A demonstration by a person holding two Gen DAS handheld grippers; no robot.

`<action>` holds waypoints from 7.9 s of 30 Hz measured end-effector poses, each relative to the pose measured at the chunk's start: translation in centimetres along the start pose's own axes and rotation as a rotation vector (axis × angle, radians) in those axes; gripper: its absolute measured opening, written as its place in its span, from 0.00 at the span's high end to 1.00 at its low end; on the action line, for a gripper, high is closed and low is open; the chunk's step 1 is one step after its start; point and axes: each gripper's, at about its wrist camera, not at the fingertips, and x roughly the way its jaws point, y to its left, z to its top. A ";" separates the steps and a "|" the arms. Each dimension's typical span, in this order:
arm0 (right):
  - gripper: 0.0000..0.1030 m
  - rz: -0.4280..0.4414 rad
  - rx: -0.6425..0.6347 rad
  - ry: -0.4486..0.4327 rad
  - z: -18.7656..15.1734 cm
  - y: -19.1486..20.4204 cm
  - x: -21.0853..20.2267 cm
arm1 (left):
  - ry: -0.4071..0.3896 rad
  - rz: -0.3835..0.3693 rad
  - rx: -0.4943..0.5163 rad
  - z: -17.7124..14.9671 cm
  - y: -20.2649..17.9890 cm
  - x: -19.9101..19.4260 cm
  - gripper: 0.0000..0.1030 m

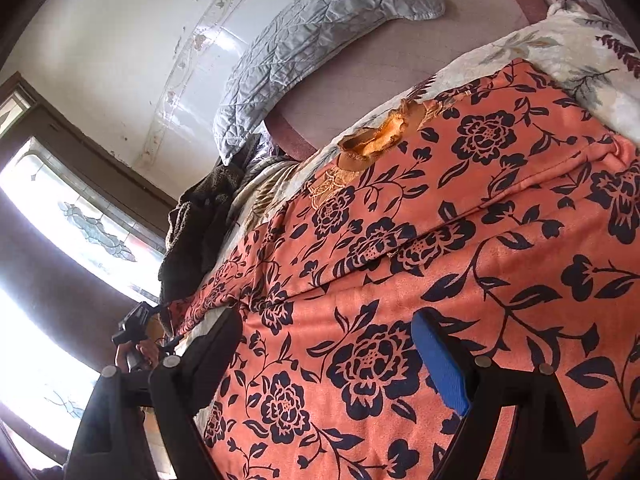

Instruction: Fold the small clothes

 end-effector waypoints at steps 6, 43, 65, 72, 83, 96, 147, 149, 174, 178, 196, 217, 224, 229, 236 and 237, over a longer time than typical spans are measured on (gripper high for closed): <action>0.14 0.025 -0.002 -0.013 1.0 0.4 -0.1 | -0.026 -0.017 -0.029 1.5 1.3 0.7 0.38; 0.13 -0.058 0.184 -0.122 4.8 -6.9 -5.7 | -0.011 0.098 0.928 -29.7 -15.4 1.0 0.22; 0.90 -0.552 -0.314 0.042 14.2 2.8 1.6 | -0.038 0.059 0.633 -22.6 -11.2 0.7 0.22; 0.89 -0.555 -0.120 0.123 12.3 -8.0 2.3 | -0.021 0.089 0.738 -24.6 -12.5 2.2 0.22; 0.87 -0.427 -0.047 0.047 11.7 -9.9 0.3 | -0.032 0.104 1.104 -30.7 -17.1 2.4 0.22; 0.69 -0.356 0.059 0.116 12.0 -11.8 1.5 | 0.280 0.092 0.895 -29.0 -13.2 4.5 0.22; 0.23 -0.229 0.318 0.037 -6.1 -12.6 -21.0 | 0.261 0.218 1.068 -31.6 -0.3 -10.7 0.20; 0.23 -0.234 0.276 0.029 -6.3 -12.0 -21.8 | 0.243 0.144 1.028 -31.6 -0.2 -12.5 0.19; 0.67 -0.287 0.265 0.222 -8.6 -14.8 -20.5 | 0.353 0.206 0.907 -31.3 2.8 -12.7 0.60; 0.65 -0.278 0.269 0.218 -8.6 -14.8 -20.5 | 0.359 0.227 0.934 -32.2 3.0 -12.1 0.37; 0.79 -0.241 0.295 0.259 -8.0 -15.3 -19.5 | 0.352 0.212 0.909 -32.4 2.5 -11.7 0.59; 0.91 -0.218 0.234 0.363 -7.5 -16.1 -18.1 | 0.340 0.253 1.011 -33.6 1.3 -10.9 0.94; 0.92 -0.155 0.187 0.276 -5.7 -13.8 -20.4 | 0.332 0.226 0.929 -32.1 1.7 -12.1 0.94; 0.92 -0.178 0.243 0.347 -6.5 -16.3 -18.1 | 0.301 0.224 0.970 -32.7 0.7 -12.5 0.94; 0.92 -0.167 0.252 0.364 -6.3 -17.4 -17.6 | 0.349 0.271 0.960 -32.7 1.9 -11.4 0.93; 0.92 -0.156 0.247 0.355 -6.1 -17.2 -17.7 | 0.327 0.245 0.967 -32.6 1.2 -12.1 0.93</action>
